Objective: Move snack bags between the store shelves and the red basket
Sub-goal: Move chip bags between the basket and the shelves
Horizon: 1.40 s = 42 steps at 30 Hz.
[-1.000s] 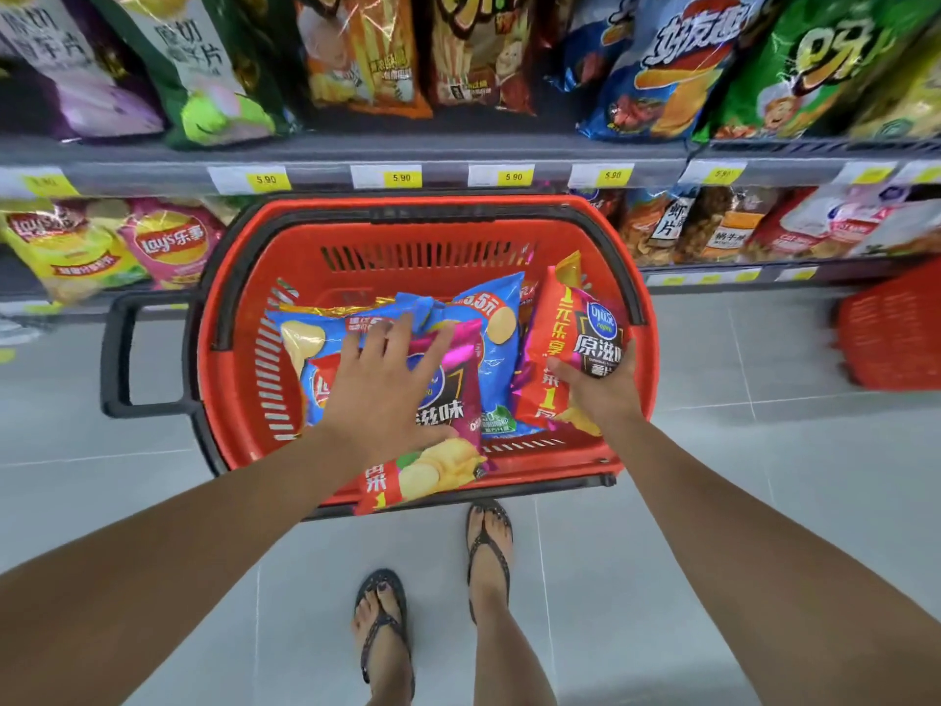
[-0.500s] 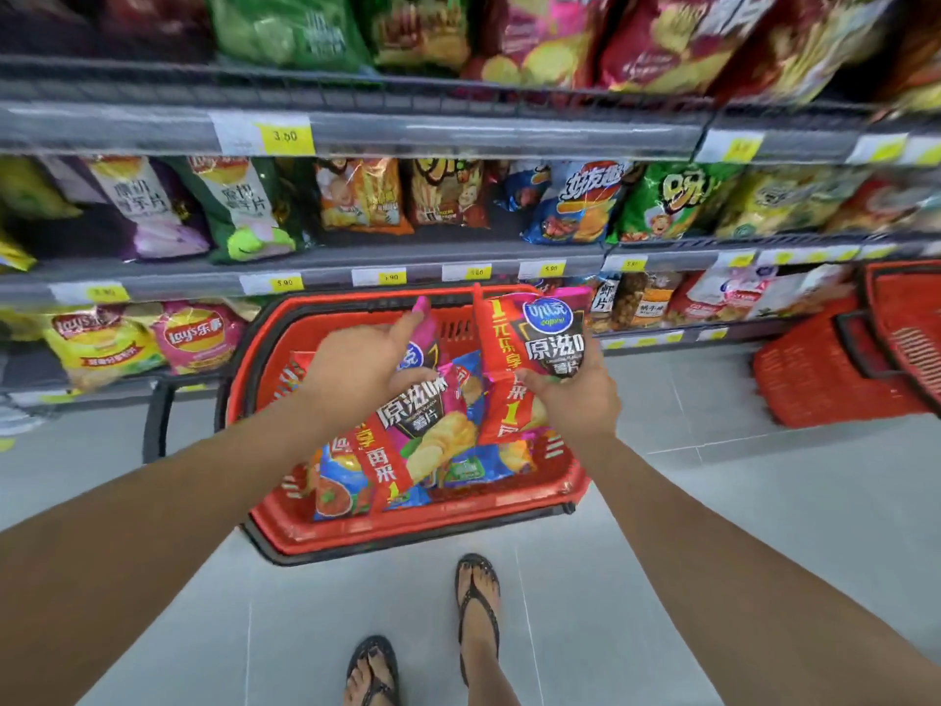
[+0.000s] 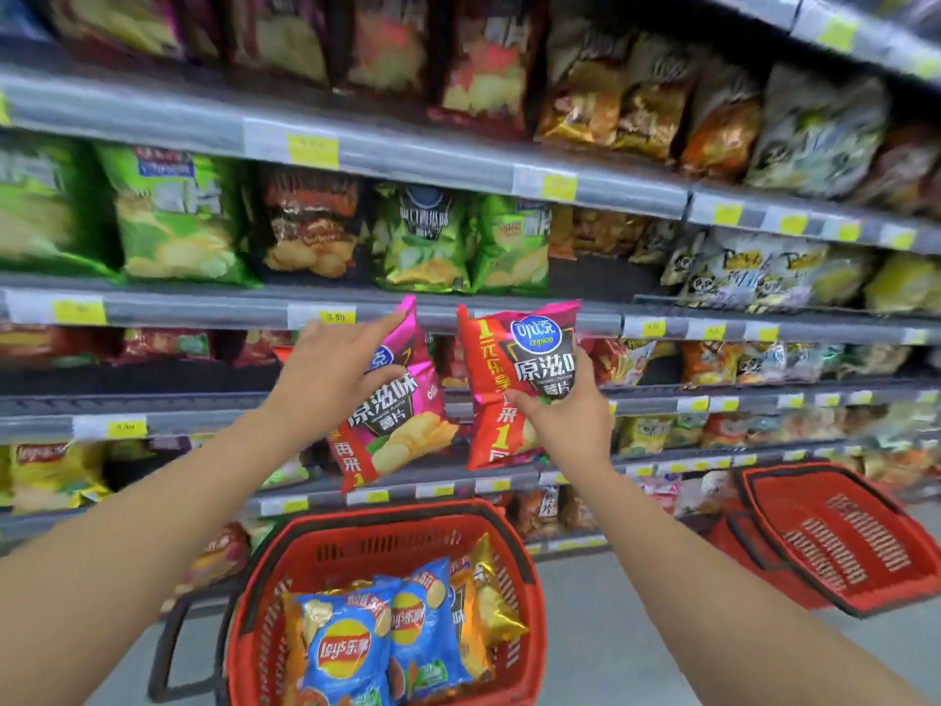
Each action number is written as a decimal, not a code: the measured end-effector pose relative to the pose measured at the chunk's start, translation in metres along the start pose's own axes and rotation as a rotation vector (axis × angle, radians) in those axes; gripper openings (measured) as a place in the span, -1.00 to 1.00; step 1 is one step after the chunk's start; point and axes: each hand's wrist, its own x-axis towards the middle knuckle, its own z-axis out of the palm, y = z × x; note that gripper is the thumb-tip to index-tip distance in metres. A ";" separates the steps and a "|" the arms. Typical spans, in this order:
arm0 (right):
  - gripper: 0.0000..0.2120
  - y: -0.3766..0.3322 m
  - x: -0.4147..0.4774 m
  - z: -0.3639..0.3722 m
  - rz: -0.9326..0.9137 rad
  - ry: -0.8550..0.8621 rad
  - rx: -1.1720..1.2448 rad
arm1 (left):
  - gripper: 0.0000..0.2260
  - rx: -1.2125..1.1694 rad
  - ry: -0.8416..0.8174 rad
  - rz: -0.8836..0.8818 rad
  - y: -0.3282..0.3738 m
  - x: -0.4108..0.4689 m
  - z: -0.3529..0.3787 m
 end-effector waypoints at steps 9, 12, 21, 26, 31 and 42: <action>-0.13 -0.120 0.051 -0.108 -0.110 0.096 -0.027 | -0.44 0.088 0.286 0.008 0.013 0.083 -0.124; -0.26 -0.143 0.066 -0.127 -0.074 0.087 -0.007 | -0.45 0.108 0.281 -0.035 0.018 0.108 -0.144; -0.22 -0.178 0.166 -0.123 -0.074 -0.078 0.148 | -0.49 0.025 0.128 -0.148 0.002 0.214 -0.169; -0.37 -0.205 0.217 -0.089 -0.106 -0.137 0.185 | -0.49 0.102 0.079 -0.161 -0.017 0.261 -0.160; -0.12 -0.242 0.250 -0.054 -0.092 -0.152 0.183 | -0.47 0.082 0.068 -0.215 -0.059 0.279 -0.161; -0.10 -0.337 0.257 0.048 0.048 -0.132 0.304 | -0.48 0.152 -0.040 -0.348 -0.186 0.284 -0.207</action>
